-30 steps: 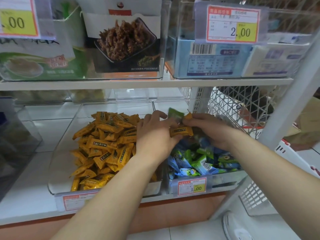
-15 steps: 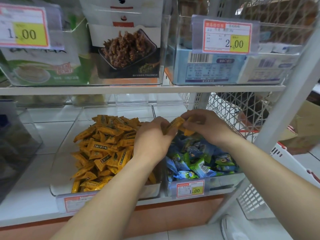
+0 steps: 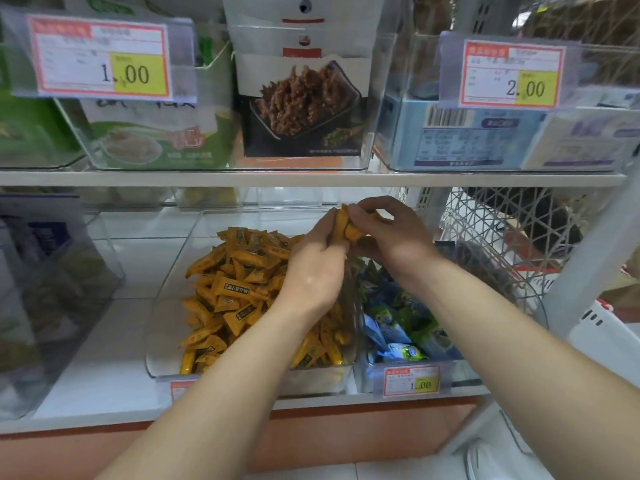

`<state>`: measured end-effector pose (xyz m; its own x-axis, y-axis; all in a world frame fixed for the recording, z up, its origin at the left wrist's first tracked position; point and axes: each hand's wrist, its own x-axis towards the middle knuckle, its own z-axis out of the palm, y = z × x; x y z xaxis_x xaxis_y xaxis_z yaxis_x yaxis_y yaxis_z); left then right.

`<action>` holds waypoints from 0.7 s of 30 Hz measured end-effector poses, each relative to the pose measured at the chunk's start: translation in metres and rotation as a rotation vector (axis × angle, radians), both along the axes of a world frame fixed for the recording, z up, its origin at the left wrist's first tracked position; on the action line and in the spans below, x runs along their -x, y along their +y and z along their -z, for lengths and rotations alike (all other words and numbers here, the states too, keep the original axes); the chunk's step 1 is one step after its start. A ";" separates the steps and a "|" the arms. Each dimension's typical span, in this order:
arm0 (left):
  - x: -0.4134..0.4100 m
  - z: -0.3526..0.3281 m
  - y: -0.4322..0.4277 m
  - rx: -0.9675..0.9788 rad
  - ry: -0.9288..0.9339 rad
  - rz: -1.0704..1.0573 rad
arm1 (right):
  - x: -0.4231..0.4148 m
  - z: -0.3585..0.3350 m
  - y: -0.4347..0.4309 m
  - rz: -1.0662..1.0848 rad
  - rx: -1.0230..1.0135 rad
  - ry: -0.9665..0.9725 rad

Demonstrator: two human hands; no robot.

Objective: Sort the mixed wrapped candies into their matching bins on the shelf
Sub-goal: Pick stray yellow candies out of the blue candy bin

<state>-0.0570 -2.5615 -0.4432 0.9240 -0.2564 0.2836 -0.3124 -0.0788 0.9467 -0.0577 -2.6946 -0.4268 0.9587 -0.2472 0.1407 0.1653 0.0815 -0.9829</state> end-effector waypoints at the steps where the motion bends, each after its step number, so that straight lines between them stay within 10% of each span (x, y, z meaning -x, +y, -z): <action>1: -0.001 0.000 0.005 -0.081 -0.050 -0.003 | -0.002 -0.001 0.004 0.007 -0.013 0.007; 14: -0.023 0.009 0.056 -0.191 -0.147 -0.351 | -0.010 -0.006 0.032 -0.397 0.286 0.221; 21: -0.031 0.006 0.075 -0.877 -0.171 -0.476 | -0.024 -0.001 -0.032 -0.067 0.665 0.177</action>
